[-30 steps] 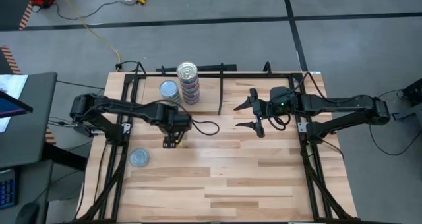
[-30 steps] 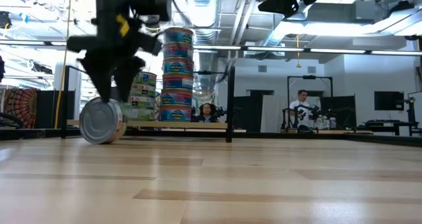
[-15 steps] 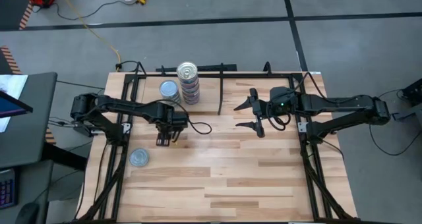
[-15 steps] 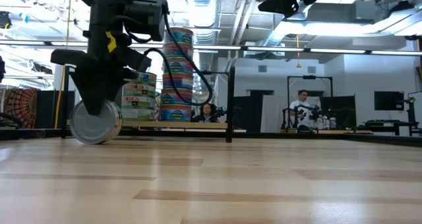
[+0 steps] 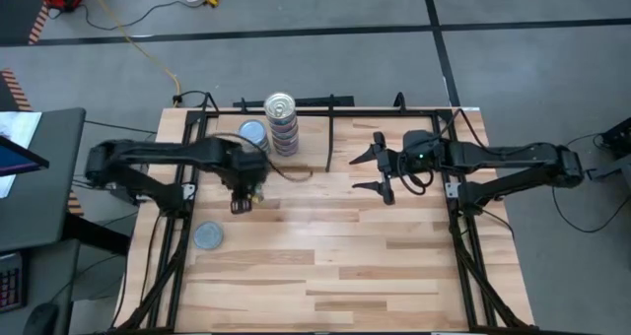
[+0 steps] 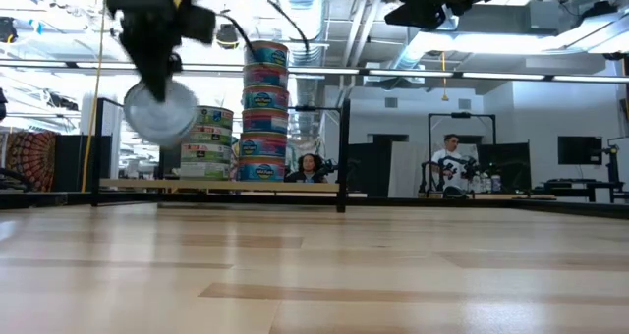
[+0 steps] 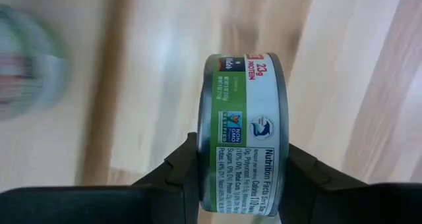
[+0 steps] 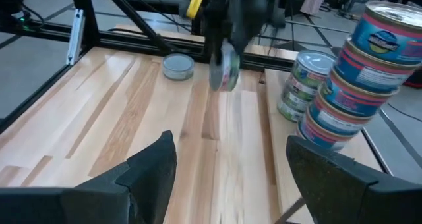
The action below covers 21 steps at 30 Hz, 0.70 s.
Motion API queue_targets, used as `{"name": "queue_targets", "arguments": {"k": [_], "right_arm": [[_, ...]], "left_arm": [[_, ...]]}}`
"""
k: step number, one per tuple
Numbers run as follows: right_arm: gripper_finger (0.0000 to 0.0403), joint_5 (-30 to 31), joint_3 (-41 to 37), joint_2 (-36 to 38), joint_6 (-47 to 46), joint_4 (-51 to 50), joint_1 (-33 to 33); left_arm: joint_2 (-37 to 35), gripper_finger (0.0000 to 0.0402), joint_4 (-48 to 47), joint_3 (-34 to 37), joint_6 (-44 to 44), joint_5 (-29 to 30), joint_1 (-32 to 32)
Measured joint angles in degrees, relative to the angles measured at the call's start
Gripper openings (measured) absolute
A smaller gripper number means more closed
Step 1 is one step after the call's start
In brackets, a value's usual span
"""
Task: Stack canned seafood by type on shelf
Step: Stack the green tuna can on top of the green tuna cans on the shelf
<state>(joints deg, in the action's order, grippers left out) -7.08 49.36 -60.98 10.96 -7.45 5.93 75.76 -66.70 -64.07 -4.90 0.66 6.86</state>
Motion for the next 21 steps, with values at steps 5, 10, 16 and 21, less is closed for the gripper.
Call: {"name": "queue_targets", "arguments": {"k": [5,10,16,21], "right_arm": [[0.0311,0.0,0.0,0.6,0.0,-0.2,0.2],[0.0311,0.0,0.0,0.9,-0.1,-0.2,0.2],[0.0311,0.0,0.0,0.9,-0.4,-0.1,0.2],[0.0311,0.0,0.0,0.9,-0.4,-0.2,0.1]], "left_arm": [[-11.1,0.0128,5.5,0.6,-8.9,0.2,3.8],[-18.1,0.0128,17.2,0.6,-10.5,-0.4,5.1],[-21.0,0.0129,22.5,0.6,-10.3,-0.5,9.2],[-21.7,0.0129,23.0,0.6,-9.4,-6.5,17.5]]}}
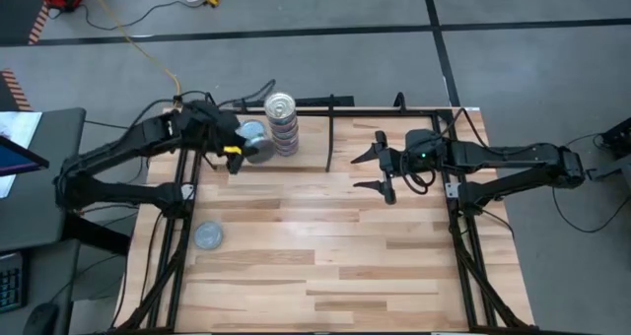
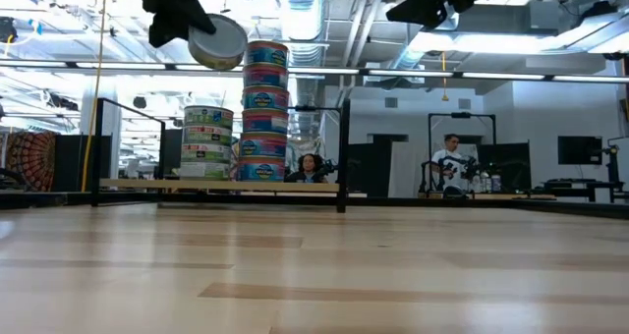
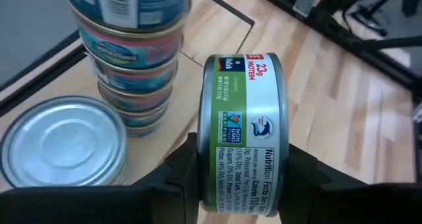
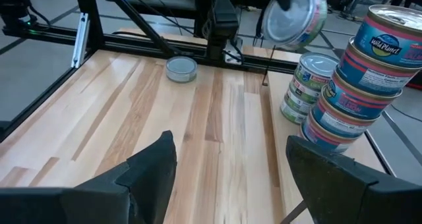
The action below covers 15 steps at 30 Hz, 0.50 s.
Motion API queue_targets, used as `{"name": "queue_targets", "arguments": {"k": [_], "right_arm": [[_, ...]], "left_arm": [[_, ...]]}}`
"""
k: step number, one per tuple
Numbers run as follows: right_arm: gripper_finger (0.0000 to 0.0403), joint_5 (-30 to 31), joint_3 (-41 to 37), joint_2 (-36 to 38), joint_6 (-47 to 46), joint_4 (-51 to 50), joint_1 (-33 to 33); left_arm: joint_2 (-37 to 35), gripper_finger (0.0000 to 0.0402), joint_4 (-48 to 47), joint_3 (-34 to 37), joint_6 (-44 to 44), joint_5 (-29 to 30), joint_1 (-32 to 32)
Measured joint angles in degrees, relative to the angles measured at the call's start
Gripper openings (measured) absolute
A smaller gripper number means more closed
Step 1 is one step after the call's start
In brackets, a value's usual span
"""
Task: Stack canned seafood by type on shelf
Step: Stack the green tuna can on top of the green tuna cans on the shelf
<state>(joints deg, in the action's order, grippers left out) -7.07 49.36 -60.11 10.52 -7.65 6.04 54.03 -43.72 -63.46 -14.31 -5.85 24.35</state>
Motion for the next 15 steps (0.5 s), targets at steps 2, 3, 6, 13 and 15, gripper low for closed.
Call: {"name": "queue_targets", "arguments": {"k": [2,3,6,13,15], "right_arm": [[0.0311,0.0,0.0,0.0,0.0,-0.2,0.0],[0.0311,0.0,0.0,0.0,0.0,-0.3,0.0],[0.0311,0.0,0.0,0.0,0.0,-0.9,0.0],[0.0311,0.0,0.0,0.0,0.1,-1.1,0.1],[0.0311,0.0,0.0,0.0,0.2,-1.3,0.1]], "left_arm": [[-0.1,0.0129,-0.3,0.0,1.4,-3.6,3.9],[-0.2,0.0129,-0.5,0.0,2.0,-4.9,5.9],[0.2,0.013,-0.6,0.0,3.7,-9.0,12.4],[4.2,0.013,-1.0,0.0,5.1,-21.4,25.2],[5.6,0.0131,-1.0,0.0,5.3,-24.5,27.6]]}}
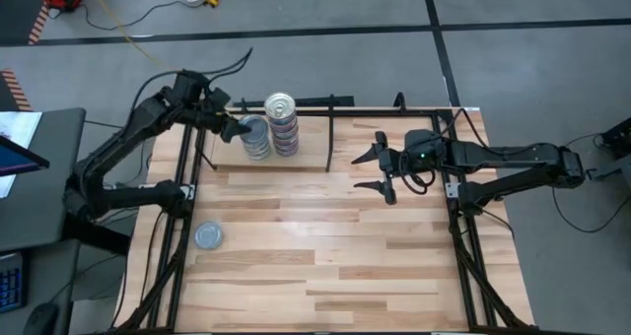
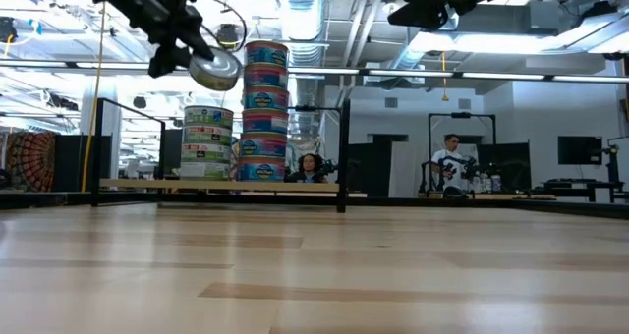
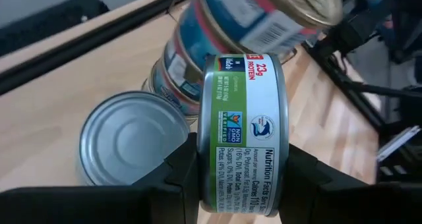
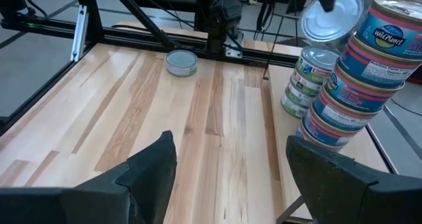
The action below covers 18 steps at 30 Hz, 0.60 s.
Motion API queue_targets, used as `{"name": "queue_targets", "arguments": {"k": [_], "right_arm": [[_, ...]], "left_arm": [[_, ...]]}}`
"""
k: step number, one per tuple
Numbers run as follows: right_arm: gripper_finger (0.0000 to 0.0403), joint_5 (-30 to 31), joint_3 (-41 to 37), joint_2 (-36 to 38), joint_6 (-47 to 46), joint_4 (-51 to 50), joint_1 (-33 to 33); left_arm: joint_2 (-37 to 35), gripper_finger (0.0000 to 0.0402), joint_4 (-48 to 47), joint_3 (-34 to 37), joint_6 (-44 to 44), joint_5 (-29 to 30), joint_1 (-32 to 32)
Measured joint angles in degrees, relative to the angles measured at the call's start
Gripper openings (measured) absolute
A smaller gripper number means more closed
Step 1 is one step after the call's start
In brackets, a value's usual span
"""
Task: Stack canned seafood by type on shelf
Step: Stack the green tuna can on top of the green tuna cans on the shelf
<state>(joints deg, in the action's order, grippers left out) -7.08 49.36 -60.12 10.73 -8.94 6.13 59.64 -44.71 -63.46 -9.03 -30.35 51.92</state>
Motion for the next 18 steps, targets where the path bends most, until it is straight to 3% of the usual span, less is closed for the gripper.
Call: {"name": "queue_targets", "arguments": {"k": [6,18], "right_arm": [[0.0311,0.0,0.0,0.0,0.0,-0.5,0.0],[0.0311,0.0,0.0,0.0,0.1,-0.5,0.0]], "left_arm": [[3.5,0.0131,-1.3,0.0,1.7,-3.9,4.3],[6.7,0.0151,-2.5,0.0,2.8,-3.9,5.7]]}}
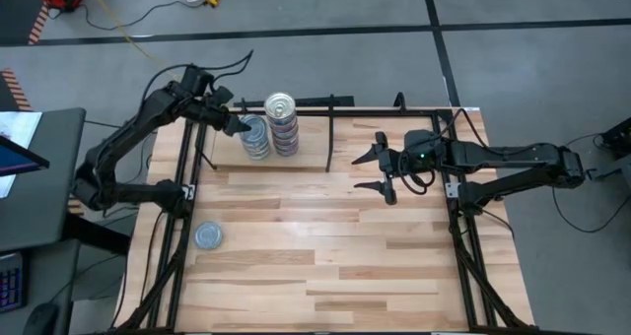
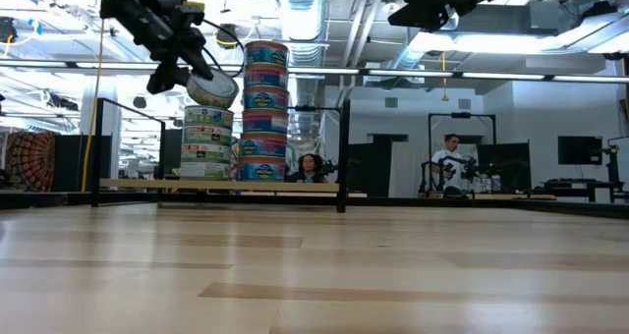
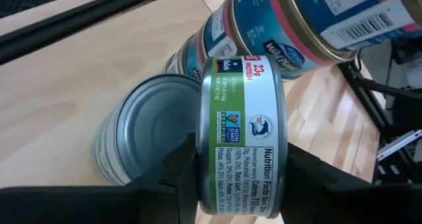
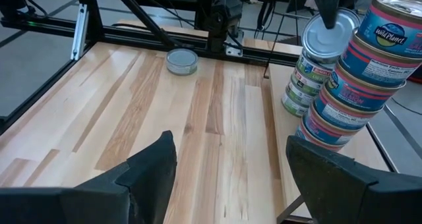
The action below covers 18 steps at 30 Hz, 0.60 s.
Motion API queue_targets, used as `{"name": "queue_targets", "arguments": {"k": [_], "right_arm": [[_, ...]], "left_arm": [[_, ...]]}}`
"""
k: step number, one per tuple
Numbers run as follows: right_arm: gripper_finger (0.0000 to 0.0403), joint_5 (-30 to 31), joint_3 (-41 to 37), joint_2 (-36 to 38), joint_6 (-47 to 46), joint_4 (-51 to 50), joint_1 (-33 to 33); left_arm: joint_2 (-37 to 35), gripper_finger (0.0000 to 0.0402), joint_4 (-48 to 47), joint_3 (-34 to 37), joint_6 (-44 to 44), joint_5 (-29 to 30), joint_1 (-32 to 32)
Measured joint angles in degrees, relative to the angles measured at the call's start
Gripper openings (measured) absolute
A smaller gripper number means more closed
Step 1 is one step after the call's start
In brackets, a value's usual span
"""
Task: Stack canned seafood by type on shelf
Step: Stack the green tuna can on top of the green tuna cans on the shelf
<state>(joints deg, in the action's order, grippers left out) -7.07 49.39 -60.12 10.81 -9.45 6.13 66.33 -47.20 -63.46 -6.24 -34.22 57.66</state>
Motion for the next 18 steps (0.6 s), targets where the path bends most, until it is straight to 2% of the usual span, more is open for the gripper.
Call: {"name": "queue_targets", "arguments": {"k": [11,18], "right_arm": [[0.0311,0.0,0.0,0.0,-0.2,0.2,0.0],[0.0311,0.0,0.0,0.0,-0.3,0.5,0.0]], "left_arm": [[0.3,0.0168,-0.3,0.0,-0.4,-0.2,0.0],[0.3,0.024,-2.7,0.0,3.5,2.9,-0.1]]}}
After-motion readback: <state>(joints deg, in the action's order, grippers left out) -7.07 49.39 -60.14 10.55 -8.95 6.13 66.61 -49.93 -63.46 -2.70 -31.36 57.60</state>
